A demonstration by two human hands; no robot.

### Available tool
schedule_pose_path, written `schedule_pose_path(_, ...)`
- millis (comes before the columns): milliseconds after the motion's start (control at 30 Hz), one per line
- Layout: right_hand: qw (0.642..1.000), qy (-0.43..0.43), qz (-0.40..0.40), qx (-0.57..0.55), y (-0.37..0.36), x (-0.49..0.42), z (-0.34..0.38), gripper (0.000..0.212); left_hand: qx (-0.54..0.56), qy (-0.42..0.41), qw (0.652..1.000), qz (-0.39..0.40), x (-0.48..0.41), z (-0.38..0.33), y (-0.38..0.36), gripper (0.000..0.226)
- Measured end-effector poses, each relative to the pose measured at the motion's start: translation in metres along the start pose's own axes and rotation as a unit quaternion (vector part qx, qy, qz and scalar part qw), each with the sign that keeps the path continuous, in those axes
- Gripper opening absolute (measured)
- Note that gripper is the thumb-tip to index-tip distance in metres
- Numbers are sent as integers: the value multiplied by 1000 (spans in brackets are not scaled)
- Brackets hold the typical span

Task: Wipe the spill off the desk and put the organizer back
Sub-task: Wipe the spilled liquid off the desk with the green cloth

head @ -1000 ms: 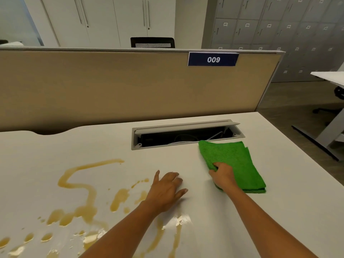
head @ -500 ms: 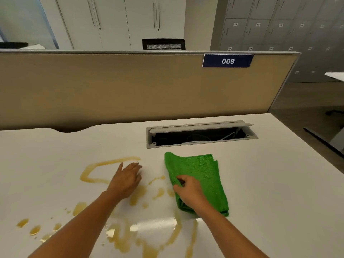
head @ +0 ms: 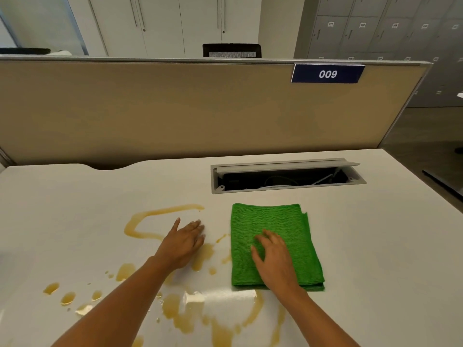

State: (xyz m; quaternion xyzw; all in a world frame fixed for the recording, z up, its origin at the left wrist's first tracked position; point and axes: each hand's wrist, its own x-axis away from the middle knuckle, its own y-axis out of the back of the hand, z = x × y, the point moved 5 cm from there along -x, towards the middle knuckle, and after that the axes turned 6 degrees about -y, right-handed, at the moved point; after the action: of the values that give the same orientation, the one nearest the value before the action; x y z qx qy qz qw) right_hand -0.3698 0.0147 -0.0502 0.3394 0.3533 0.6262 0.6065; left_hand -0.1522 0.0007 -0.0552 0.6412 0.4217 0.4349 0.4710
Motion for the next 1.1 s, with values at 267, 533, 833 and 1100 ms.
schedule_pose_path(267, 991, -24, 27, 126, -22, -3, -8, 65, -3, -8, 1000, -12, 1, 0, 0, 49)
schedule_pose_path(533, 990, -44, 19, 129, -33, -19, 7, 66, 24, -9, 999, -24, 0, 1, 0, 49)
schedule_pose_path(833, 990, -37, 32, 129, -52, -38, 36, 65, 40, -3, 996, -77, 5, 10, 3, 50)
schedule_pose_path(1100, 990, -25, 40, 130, -66, -46, 59, 64, 82, 99, 984, -125, 24, 82, 21, 51)
